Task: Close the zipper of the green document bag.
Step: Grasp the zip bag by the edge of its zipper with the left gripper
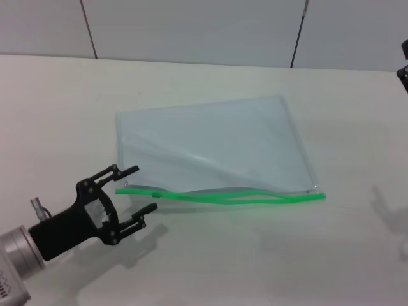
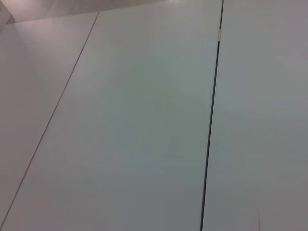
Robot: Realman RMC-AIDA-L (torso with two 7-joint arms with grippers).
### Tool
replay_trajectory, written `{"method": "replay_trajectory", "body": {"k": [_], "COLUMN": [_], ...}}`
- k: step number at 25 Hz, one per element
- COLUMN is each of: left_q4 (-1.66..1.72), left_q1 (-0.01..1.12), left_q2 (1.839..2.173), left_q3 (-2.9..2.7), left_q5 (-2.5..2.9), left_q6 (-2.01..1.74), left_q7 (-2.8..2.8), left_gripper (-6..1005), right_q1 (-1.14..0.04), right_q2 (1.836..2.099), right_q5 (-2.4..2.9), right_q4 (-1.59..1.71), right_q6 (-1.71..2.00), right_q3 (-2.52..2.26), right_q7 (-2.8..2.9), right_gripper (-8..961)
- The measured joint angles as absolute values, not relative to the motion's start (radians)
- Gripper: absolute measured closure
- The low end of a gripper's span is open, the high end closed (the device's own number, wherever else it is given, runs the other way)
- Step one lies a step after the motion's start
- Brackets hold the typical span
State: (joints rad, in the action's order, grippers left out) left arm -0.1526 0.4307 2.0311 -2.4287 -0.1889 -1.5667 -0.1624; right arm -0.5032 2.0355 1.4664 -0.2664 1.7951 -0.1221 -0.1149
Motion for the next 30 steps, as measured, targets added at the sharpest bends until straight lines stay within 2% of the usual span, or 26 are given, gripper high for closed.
{"method": "replay_trajectory", "body": {"k": [5,30], "left_q4": [-0.151,-0.134], "left_q1": [0.426,0.496], "left_q2": [2.031,2.031], "left_q3": [-2.428,-2.401], "left_q5": [-0.170,-0.202], "left_q6": [-1.507,-1.311], "left_q7": [-0.182,-0.254], "left_gripper": [295,299], "right_q1": [-0.502,-0.505], "right_q2": [2.036,2.036], "right_q5": [1.466,1.473], "right_q4": [-0.262,-0.257], "right_q6": [1.796,1.793], "right_q3": [-0.123,-0.124], "right_q7": [-0.116,-0.113], "right_gripper": [102,103]}}
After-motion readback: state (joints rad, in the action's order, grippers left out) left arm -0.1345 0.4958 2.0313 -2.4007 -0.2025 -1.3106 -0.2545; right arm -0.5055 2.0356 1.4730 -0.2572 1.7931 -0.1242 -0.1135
